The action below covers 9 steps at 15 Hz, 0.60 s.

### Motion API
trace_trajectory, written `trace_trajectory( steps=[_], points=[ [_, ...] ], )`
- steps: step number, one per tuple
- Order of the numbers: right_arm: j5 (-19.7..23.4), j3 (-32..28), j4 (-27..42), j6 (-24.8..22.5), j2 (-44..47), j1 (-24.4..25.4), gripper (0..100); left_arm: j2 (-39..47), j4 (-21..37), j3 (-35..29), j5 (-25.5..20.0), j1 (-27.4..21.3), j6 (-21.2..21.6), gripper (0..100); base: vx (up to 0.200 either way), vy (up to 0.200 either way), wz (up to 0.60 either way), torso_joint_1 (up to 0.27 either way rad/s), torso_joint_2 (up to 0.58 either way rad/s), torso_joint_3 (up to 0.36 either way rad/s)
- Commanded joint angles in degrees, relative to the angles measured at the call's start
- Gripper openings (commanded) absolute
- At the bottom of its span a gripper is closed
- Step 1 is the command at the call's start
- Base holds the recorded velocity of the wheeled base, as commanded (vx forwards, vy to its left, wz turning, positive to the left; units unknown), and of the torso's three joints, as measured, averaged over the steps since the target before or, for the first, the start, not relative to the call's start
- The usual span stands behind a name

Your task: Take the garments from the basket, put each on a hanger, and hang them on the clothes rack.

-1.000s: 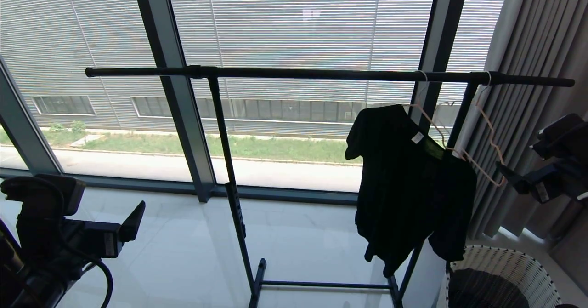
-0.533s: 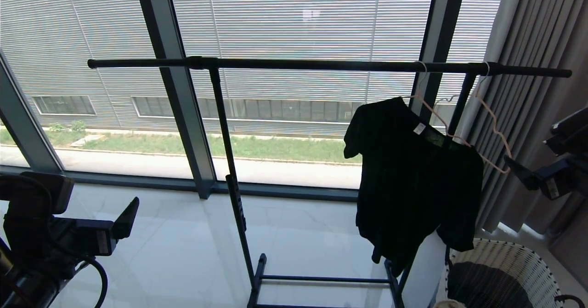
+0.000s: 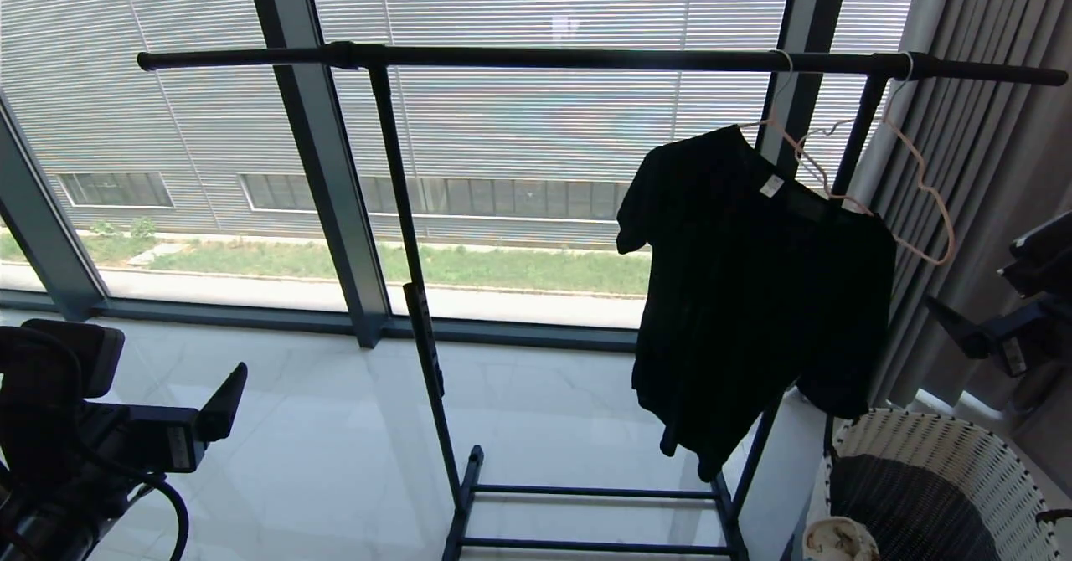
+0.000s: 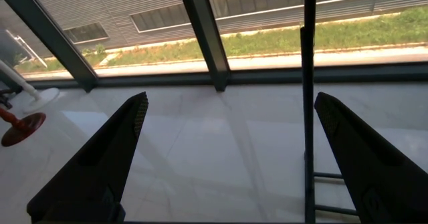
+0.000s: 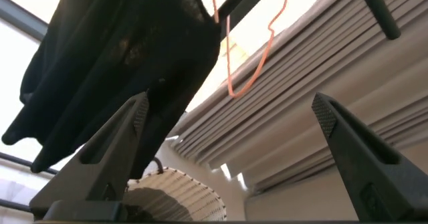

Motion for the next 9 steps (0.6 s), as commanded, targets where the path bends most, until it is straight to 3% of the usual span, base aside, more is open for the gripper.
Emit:
trace_trajectory(
  steps=[1, 9],
  points=[
    [0.0, 1.1, 0.0, 0.0, -0.4, 0.1, 100, -0.4, 0.0, 0.1, 0.0, 0.0, 0.0, 100, 0.0, 0.0, 0.0, -0.193, 0.49, 0.281],
    [-0.1, 4.5, 0.0, 0.0, -0.3, -0.1, 100, -0.1, 0.0, 0.0, 0.0, 0.0, 0.2, 100, 0.0, 0.0, 0.0, -0.173, 0.47, 0.293]
  ],
)
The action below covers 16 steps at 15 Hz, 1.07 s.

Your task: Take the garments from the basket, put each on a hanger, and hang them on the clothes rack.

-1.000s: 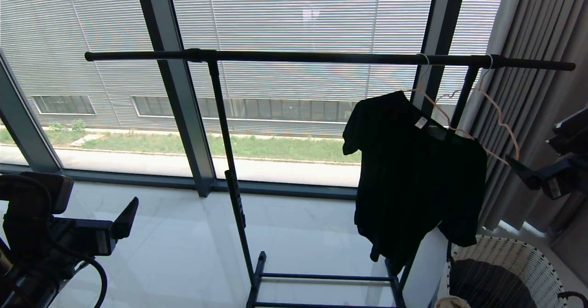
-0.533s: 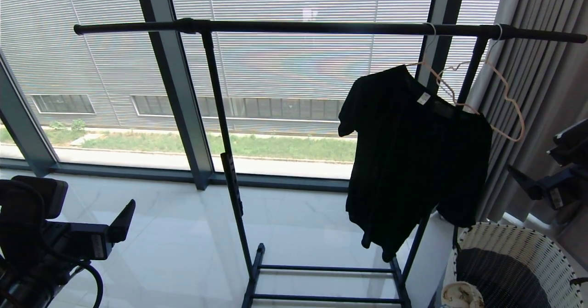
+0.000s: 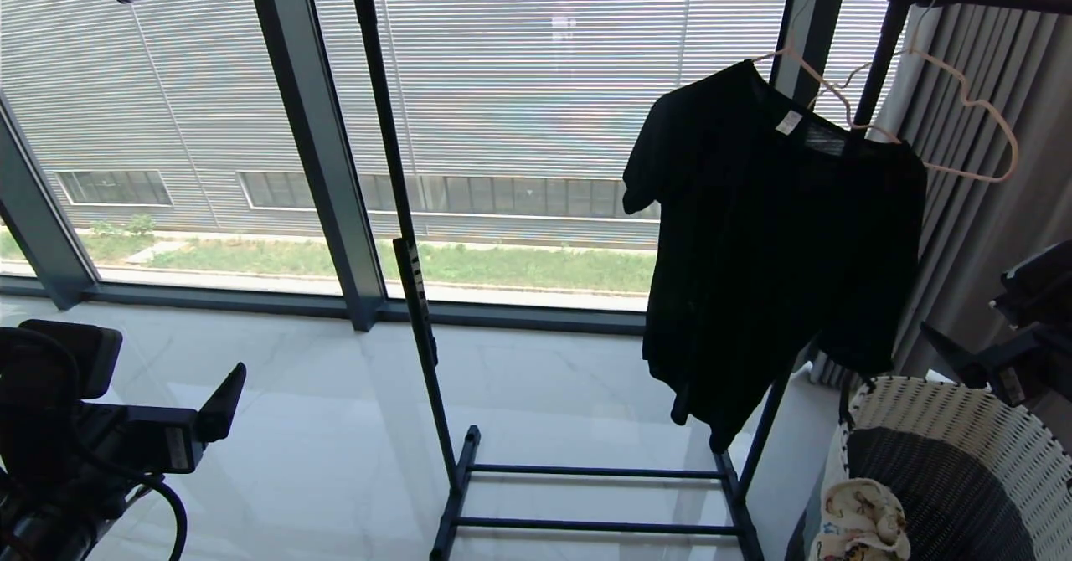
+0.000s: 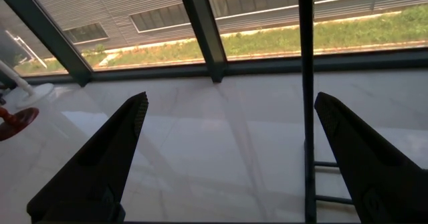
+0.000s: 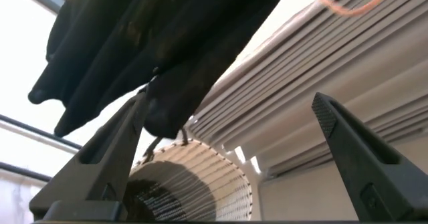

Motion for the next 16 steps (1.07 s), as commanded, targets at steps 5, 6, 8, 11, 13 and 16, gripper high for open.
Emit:
trace_trajectory(
  steps=[5, 6, 8, 11, 13, 16],
  points=[
    [0.2, 2.0, 0.1, -0.3, 3.5, -6.6, 100, 0.8, 0.1, -0.1, 0.0, -0.1, 0.1, 100, 0.0, 0.0, 0.0, -0.123, 0.42, 0.289],
    [0.2, 3.5, 0.1, -2.2, 4.7, -9.4, 100, 0.9, 0.1, -0.4, -0.1, -0.1, 0.0, 100, 0.2, 0.0, 0.0, -0.036, 0.15, 0.124],
    [2.2, 6.6, 0.1, -5.1, 7.4, -12.1, 100, 1.8, 0.1, -1.3, -0.2, -0.3, 0.2, 100, 0.2, 0.0, 0.0, -0.017, 0.07, 0.049],
    [3.6, 8.6, 0.2, -5.9, 12.8, -12.1, 100, 3.5, 0.1, -4.0, -0.1, -0.4, 0.2, 100, 0.2, 0.0, 0.0, -0.001, 0.02, 0.033],
    [6.1, 8.8, 0.3, -5.9, 16.6, -12.0, 100, 3.8, 0.1, -4.7, 0.0, -0.4, 0.2, 100, 0.0, 0.0, 0.0, 0.0, 0.0, 0.0],
    [6.4, 9.4, 0.5, -6.6, 21.6, -11.5, 100, 3.7, 0.1, -4.4, 0.0, -0.6, 0.2, 100, 0.0, 0.0, 0.0, 0.0, 0.0, 0.0]
  ],
)
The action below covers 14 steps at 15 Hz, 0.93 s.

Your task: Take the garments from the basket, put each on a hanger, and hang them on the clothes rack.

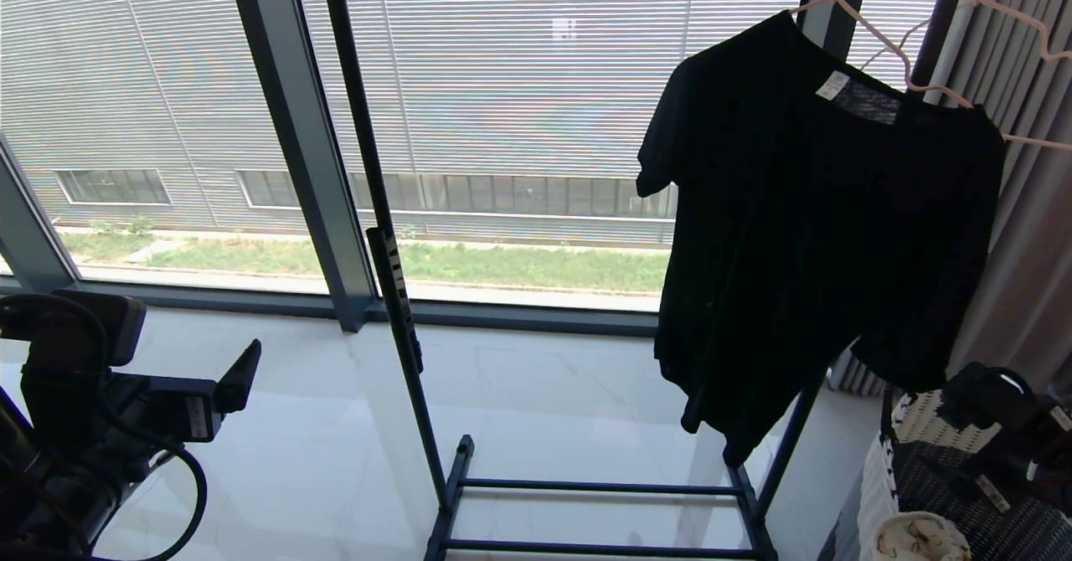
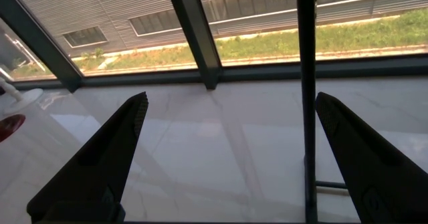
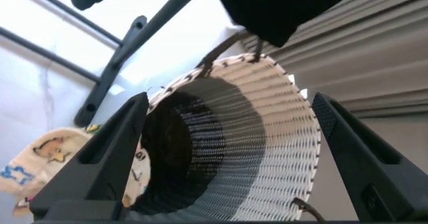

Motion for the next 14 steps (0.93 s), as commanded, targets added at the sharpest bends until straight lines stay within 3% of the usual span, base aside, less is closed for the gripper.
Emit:
trace_trajectory(
  steps=[1, 5, 14],
  points=[
    [0.1, 0.6, 0.6, -1.5, 5.1, 0.3, 100, 0.2, 0.0, 0.0, 0.0, -0.1, 0.0, 100, 0.0, 0.0, 0.0, 0.0, 0.0, 0.0],
    [0.8, 0.0, 7.8, -2.3, 6.7, 0.6, 100, 0.3, 0.0, 0.4, 0.1, -1.0, 0.0, 100, 0.0, 0.0, 0.0, 0.0, 0.0, 0.0],
    [-2.2, -1.1, 7.7, -2.0, 14.4, -0.7, 100, 0.4, 0.0, 1.3, 0.1, -3.0, 0.1, 100, 0.0, 0.0, 0.0, 0.0, 0.0, 0.0]
  ],
)
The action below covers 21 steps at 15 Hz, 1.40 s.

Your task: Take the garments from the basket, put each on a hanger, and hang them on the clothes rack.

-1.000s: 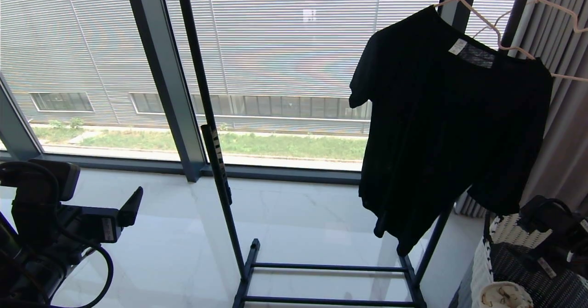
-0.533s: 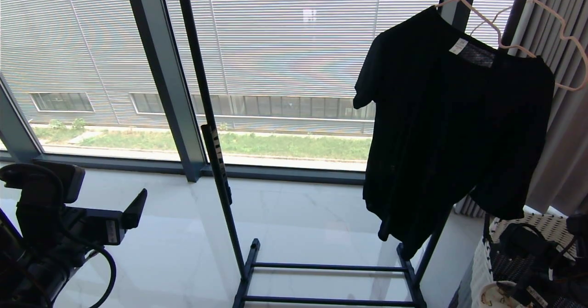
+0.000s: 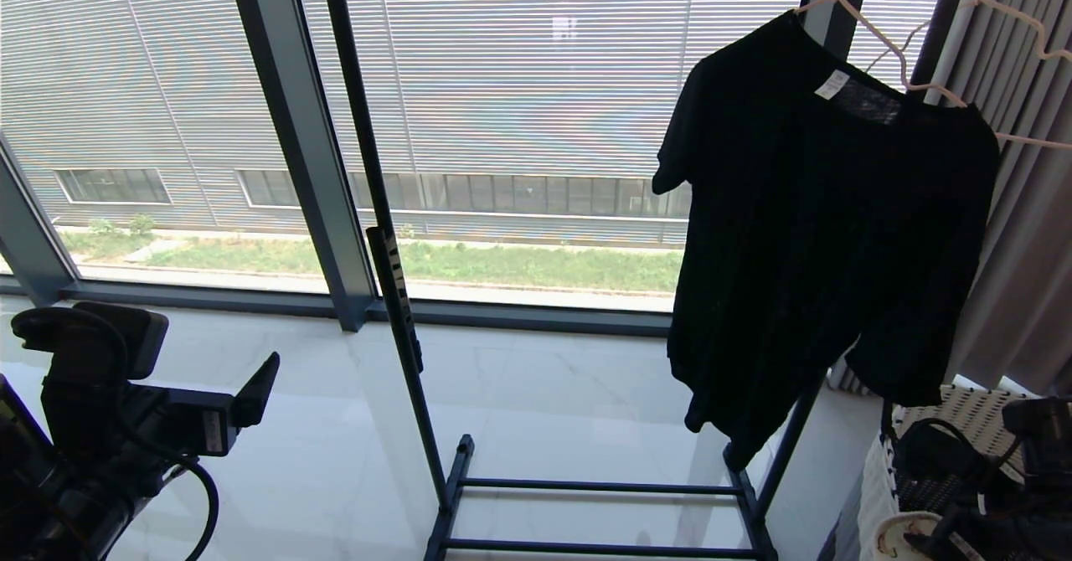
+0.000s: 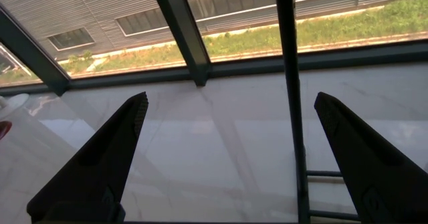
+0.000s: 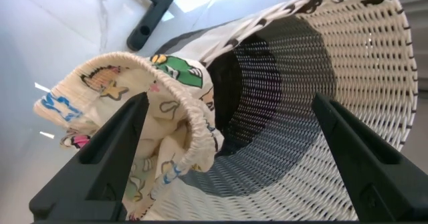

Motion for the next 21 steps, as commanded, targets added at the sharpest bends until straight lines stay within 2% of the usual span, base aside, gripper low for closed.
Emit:
trace_trajectory(
  steps=[1, 6, 7, 9, 12, 16, 19, 21],
  points=[
    [-0.4, -0.4, -0.2, 0.0, 1.8, -1.4, 100, 0.1, 0.0, 0.0, 0.0, 0.0, 0.0, 100, 0.0, 0.0, 0.0, 0.0, 0.0, 0.0],
    [-0.5, -1.4, -0.3, 0.1, 3.0, -2.8, 100, -0.1, 0.0, 0.1, 0.1, 0.0, 0.0, 100, 0.0, 0.0, 0.0, 0.0, 0.0, 0.0],
    [-0.3, -1.4, -0.3, 0.1, 3.1, -2.8, 0, -0.1, 0.0, 0.1, 0.1, 0.0, 0.0, 100, 0.0, 0.0, 0.0, 0.0, 0.0, 0.0],
    [-0.1, -1.3, -0.4, 0.2, 2.9, -2.8, 0, -0.1, 0.0, 0.1, 0.1, 0.0, 0.0, 100, 0.0, 0.0, 0.0, 0.0, 0.0, 0.0],
    [1.2, -0.7, -4.4, 0.3, 0.9, -2.4, 0, 0.0, 0.0, 0.7, 0.1, 0.0, 0.0, 100, 0.0, 0.0, 0.0, 0.0, 0.0, 0.0],
    [2.3, -2.1, -6.3, 0.3, -8.3, 1.4, 0, 0.8, 0.0, 3.0, 3.4, -0.1, 0.0, 100, 0.0, 0.0, 0.0, 0.0, 0.0, 0.0],
    [2.3, -4.6, -6.0, 0.2, -13.3, 3.5, 0, 0.7, 0.0, 2.9, 3.4, -2.8, -0.3, 100, -0.2, 0.0, 0.0, 0.004, 0.0, -0.001],
    [2.3, -7.2, -3.1, 0.2, -16.3, 5.6, 0, 1.0, 0.0, 2.8, 3.3, -4.3, -0.4, 100, -0.2, 0.0, 0.0, 0.0, 0.0, 0.005]
  ],
)
